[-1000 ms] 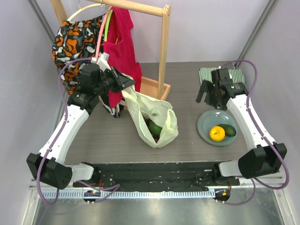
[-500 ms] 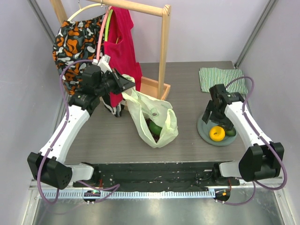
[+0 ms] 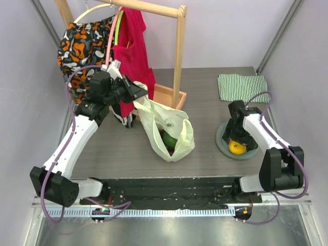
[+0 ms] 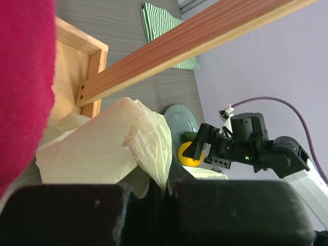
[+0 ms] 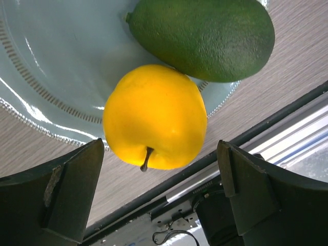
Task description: Place the fruits into the plastic bag
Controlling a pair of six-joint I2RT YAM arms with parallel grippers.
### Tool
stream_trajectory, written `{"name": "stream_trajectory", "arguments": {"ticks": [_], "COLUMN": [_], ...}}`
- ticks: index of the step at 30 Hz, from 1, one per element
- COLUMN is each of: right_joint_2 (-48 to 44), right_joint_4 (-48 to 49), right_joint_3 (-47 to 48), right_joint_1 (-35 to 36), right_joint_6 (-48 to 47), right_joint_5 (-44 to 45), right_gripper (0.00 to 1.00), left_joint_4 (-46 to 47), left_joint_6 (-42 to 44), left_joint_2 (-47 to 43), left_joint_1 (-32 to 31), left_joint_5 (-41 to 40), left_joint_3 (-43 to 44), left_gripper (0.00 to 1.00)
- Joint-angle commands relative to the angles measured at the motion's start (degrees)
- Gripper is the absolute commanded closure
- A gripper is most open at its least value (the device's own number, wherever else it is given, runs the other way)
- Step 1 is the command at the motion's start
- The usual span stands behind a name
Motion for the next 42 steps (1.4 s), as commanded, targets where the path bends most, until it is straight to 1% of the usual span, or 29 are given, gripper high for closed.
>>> {"name": "stream_trajectory", "arguments": {"ticks": [1, 5, 7, 10, 11, 13, 14, 16, 17, 18, 19, 20, 21, 25, 27, 31, 32, 34, 35, 36, 38, 39, 41, 42], "right_joint_2": [1.35, 3.19, 3.72, 4.34, 4.25, 3.73, 3.55, 2.85, 2.50, 2.06, 1.62, 1.18, -0.04, -2.59, -3.74, -6.82, -7.86, -8.49, -9.01, -9.37, -10.07, -10.77, -11.21, -11.39], "right_joint_4": [3.97, 6.87, 7.66, 7.84, 8.02, 8.19, 8.28, 8.37, 8.46, 8.54, 8.89, 9.16, 9.33, 9.78, 9.86, 11.88, 12.32, 13.37, 14.16, 15.56, 21.01, 25.64, 30.58, 35.48], "right_joint_3": [-0.85, -1.83, -1.56, -0.86, -0.69, -0.60, -0.60, -0.60, -0.68, -0.60, -0.60, -0.68, -0.42, 1.60, 3.70, 8.18, 9.41, 15.11, 17.31, 21.25, 24.61, 27.41, 29.98, 32.43], "right_joint_1": [-0.09, -0.10, -0.10, -0.09, -0.01, -0.01, -0.09, -0.10, -0.01, -0.01, -0.09, -0.10, -0.10, -0.01, -0.09, -0.18, -0.10, -0.01, 0.08, 0.17, 1.13, 1.48, 2.19, 3.58], "right_joint_6": [0.12, -0.85, -1.29, -1.81, -1.99, -2.60, -2.87, -3.92, -4.45, -4.89, -5.67, -6.03, -6.38, -7.88, -8.93, -11.65, -11.83, -11.66, -11.22, -9.65, -7.54, -5.18, -1.48, 0.19], "right_joint_5": [3.47, 4.97, 4.36, 3.04, 3.04, 3.39, 3.22, 2.16, 1.55, 0.07, -0.91, -2.05, -3.28, -10.73, -13.12, -21.28, -25.14, -30.59, -36.54, -39.56, -43.79, -47.98, -51.61, -54.07], "right_gripper": [0.00, 0.01, 0.03, 0.16, 0.23, 0.29, 0.36, 0.45, 0.54, 0.59, 0.67, 0.69, 0.70, 0.80, 0.82, 0.87, 0.87, 0.88, 0.88, 0.88, 0.88, 0.89, 0.89, 0.89], "left_joint_4": [0.99, 1.43, 0.99, 0.12, 0.02, 0.02, 0.11, 0.20, 0.29, 0.46, 0.55, 0.46, 0.38, 0.46, 0.55, 0.46, 0.38, -0.06, -0.24, -0.24, -0.15, -0.07, -0.06, -0.06], "left_joint_6": [0.02, -0.24, -0.24, 0.29, 0.37, 0.29, 0.20, -0.06, -0.24, -0.24, -0.33, -0.42, -0.42, -0.68, -0.94, -1.38, -1.47, -1.73, -1.73, -1.73, -1.73, -1.91, -2.35, -2.61], "left_joint_2": [0.24, 0.07, -0.10, -0.55, -0.72, -1.07, -0.99, -0.81, -0.72, -0.63, -0.46, -0.37, -0.28, -0.11, -0.02, -0.19, -0.28, -0.63, -1.16, -1.42, -2.21, -2.39, -2.30, -2.04], "left_joint_1": [0.20, 0.20, 0.20, 0.20, 0.20, 0.20, 0.20, 0.20, 0.20, 0.29, 0.20, 0.20, 0.20, 0.20, 0.20, 0.20, 0.20, 0.20, 0.20, 0.20, 0.20, 0.20, 0.20, 0.20], "left_joint_5": [1.45, 1.01, 1.01, 0.31, 0.05, -0.30, -0.22, -0.30, -0.30, -0.22, -0.22, -0.22, -0.30, -0.22, -0.13, -0.04, -0.04, -0.04, -0.04, -0.21, -0.48, -0.57, -0.31, 0.39], "left_joint_3": [0.42, 0.42, 0.42, 0.33, 0.16, -0.02, -0.10, -0.02, -0.02, 0.07, 0.16, 0.33, 0.42, 0.51, 0.34, 0.33, 0.25, 0.25, 0.07, -0.19, -1.33, -1.68, -1.78, -1.51], "left_gripper": [1.00, 1.00, 1.00, 1.00, 1.00, 1.00, 1.00, 1.00, 1.00, 1.00, 1.00, 1.00, 1.00, 1.00, 1.00, 1.00, 1.00, 1.00, 1.00, 1.00, 1.00, 1.00, 1.00, 1.00]}}
